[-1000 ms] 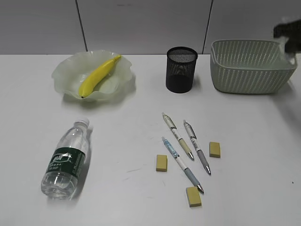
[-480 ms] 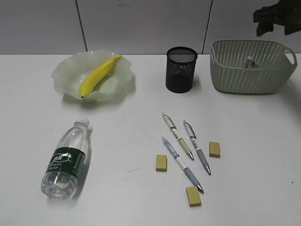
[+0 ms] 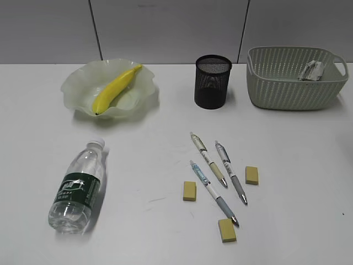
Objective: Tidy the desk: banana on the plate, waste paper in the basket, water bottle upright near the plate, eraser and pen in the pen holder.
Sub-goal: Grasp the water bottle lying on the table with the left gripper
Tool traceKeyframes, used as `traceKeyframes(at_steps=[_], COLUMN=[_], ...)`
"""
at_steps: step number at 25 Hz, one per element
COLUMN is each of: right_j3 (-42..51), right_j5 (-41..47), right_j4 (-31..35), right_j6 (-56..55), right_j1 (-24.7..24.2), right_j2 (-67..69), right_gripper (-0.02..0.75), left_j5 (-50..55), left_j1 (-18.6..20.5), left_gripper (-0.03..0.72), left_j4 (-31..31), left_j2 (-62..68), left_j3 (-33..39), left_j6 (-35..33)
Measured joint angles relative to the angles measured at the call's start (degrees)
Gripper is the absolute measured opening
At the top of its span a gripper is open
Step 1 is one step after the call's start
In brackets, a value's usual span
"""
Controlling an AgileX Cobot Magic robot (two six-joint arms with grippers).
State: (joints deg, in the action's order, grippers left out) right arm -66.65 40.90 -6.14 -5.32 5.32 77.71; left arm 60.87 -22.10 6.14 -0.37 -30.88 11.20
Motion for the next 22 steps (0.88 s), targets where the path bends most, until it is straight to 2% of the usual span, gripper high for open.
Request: traceKeyframes(at_steps=[5,10,13,17,22], right_j3=[18.6,28.3,31.8,35.2,37.3], right_j5=[12.6,23.8,25.0,23.8,19.5], right_j4=[2.6,3.0,3.0,3.0,3.4], right_j6=[0.0,2.3,4.4,5.6,5.9], right_j1=[1.9,2.0,2.0,2.0,2.0], right_j2=[-25.9,-51.5,-63.1,-73.6,-76.2], right_gripper=[0.502,0.496,0.491,0.474,0.452], left_j5=[0.0,-0.1,-1.1,-8.3,-16.8], left_j1=[0.0,0.0,0.0,0.0,0.0], left_gripper=[0.309,0.31,0.328,0.378,0.517], left_j4=[0.0,0.0,0.0,0.0,-0.2], left_j2=[0.0,1.3,5.2,15.9,35.0], left_j3=[0.0,0.0,-0.4,-3.2,-6.9], left_j6=[0.0,0.0,0.0,0.0,-0.1])
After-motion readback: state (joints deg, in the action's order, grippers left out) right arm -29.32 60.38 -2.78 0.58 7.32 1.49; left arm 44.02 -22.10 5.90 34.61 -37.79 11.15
